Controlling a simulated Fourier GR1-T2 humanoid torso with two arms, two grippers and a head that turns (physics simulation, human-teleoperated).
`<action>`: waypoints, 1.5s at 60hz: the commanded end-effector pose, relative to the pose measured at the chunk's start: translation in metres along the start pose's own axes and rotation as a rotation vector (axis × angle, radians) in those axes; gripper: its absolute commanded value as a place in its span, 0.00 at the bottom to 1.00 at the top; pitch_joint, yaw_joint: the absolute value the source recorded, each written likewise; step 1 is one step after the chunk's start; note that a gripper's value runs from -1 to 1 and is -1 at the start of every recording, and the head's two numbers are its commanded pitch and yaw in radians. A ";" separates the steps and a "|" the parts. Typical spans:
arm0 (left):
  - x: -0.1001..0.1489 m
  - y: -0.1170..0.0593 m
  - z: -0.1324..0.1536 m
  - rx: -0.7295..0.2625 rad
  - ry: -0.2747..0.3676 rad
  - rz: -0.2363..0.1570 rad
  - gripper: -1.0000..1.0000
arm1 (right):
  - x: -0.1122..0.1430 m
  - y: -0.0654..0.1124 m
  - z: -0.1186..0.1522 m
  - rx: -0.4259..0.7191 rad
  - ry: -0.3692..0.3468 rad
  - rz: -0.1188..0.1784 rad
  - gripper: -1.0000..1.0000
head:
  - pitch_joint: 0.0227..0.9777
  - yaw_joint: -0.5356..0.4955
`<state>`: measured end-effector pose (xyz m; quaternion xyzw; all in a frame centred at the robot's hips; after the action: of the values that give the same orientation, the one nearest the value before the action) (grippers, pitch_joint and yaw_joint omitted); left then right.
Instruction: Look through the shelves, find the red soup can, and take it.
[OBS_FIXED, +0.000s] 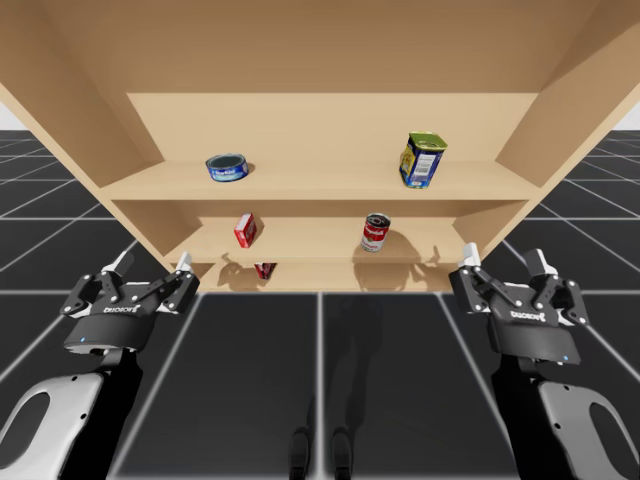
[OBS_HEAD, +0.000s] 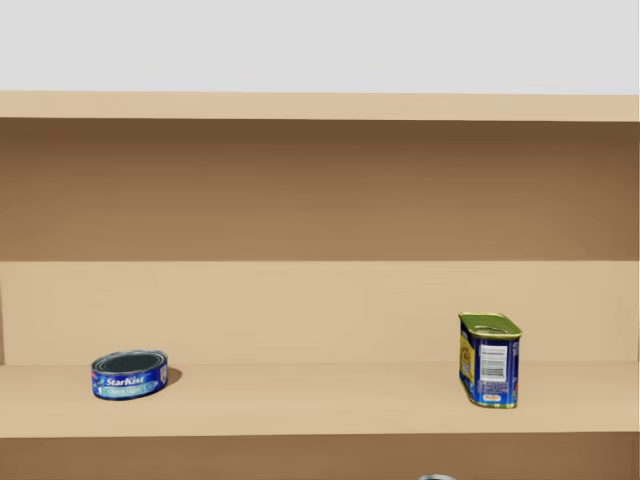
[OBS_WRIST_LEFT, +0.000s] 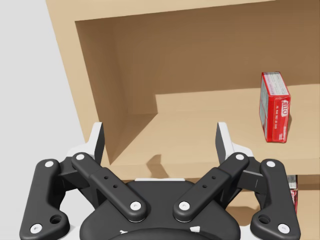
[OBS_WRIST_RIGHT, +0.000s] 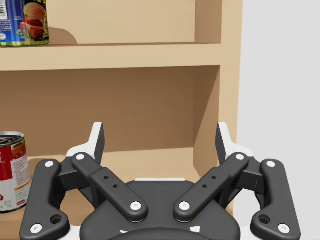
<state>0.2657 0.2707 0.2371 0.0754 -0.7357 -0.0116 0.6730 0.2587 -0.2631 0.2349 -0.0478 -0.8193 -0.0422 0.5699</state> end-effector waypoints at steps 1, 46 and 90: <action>0.000 0.000 0.000 -0.003 0.001 -0.003 0.00 | -0.001 0.000 0.002 -0.014 -0.013 -0.015 0.00 | 0.06 0.50; -0.002 -0.006 0.001 -0.021 0.003 -0.033 0.00 | 0.001 0.000 0.000 0.024 0.023 -0.023 0.00 | 0.43 0.38; -0.003 -0.007 0.001 -0.025 0.009 -0.032 0.00 | 0.033 0.030 0.015 0.138 0.107 -0.061 0.00 | 0.53 0.31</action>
<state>0.2660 0.2639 0.2337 0.0785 -0.7319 -0.0321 0.6761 0.2452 -0.2451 0.2506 0.0008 -0.7982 -0.0197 0.6021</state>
